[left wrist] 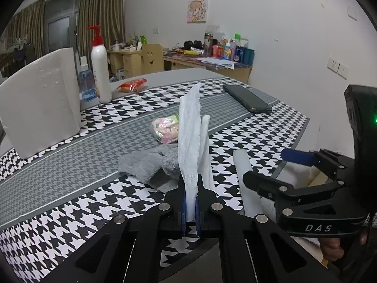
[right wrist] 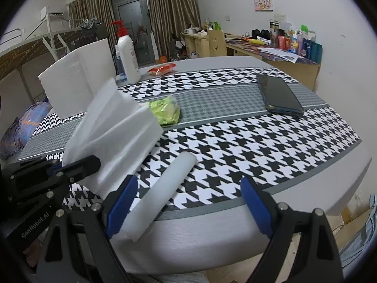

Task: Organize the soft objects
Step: 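Close the left gripper on the white tissue while the right gripper grasps the white foam tube, then lift the tissue with the left gripper while the right gripper lifts the foam tube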

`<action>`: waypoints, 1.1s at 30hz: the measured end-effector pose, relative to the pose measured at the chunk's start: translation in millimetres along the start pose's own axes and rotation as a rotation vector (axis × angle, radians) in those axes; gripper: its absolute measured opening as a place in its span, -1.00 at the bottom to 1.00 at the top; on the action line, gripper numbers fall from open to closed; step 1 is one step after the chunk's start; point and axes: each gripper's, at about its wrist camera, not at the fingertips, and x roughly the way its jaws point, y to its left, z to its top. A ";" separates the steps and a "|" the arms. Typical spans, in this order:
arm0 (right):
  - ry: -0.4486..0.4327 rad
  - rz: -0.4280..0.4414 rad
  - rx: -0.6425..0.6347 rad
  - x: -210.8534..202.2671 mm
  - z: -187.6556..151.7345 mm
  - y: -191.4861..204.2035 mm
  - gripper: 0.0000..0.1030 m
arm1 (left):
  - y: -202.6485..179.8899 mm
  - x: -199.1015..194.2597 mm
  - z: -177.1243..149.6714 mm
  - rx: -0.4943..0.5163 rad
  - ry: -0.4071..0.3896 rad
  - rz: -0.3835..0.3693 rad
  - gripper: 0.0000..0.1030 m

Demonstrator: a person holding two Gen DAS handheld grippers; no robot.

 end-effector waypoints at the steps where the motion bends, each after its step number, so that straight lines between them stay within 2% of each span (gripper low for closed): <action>1: 0.001 0.001 -0.001 0.6 -0.2 0.9 0.78 | 0.9 -2.1 0.3 -0.001 -0.008 -0.002 -0.89; 7: 0.026 -0.006 -0.021 5.9 -0.6 9.3 0.78 | 6.3 -5.4 0.0 -0.021 -0.017 0.010 -0.89; 9: 0.039 -0.015 -0.026 8.5 -1.2 12.6 0.69 | 7.2 -5.5 -0.4 -0.025 -0.017 0.013 -0.89; 11: 0.057 -0.023 -0.026 11.4 -1.2 15.7 0.45 | 8.1 -6.3 -1.1 -0.027 -0.018 0.013 -0.89; 15: 0.088 -0.076 -0.053 16.1 -0.9 26.9 0.20 | 10.7 -8.0 -2.3 -0.029 -0.024 0.016 -0.89; 18: 0.102 -0.096 -0.075 17.7 0.8 36.2 -0.11 | 11.5 -9.9 -3.8 -0.031 -0.025 0.015 -0.89; 19: 0.105 -0.090 -0.081 17.7 0.7 38.8 -0.29 | 12.1 -10.7 -3.9 -0.032 -0.026 0.015 -0.89; 21: 0.113 -0.098 -0.085 18.1 1.8 43.1 -0.36 | 13.1 -13.2 -3.7 -0.036 -0.028 0.015 -0.89; 26: 0.105 -0.080 -0.052 14.6 4.0 35.5 -0.71 | 15.1 -18.9 -3.7 -0.041 -0.039 0.023 -0.89; 33: 0.077 -0.061 -0.046 5.1 6.1 33.2 -0.72 | 11.2 -28.7 -0.1 -0.033 -0.066 0.018 -0.89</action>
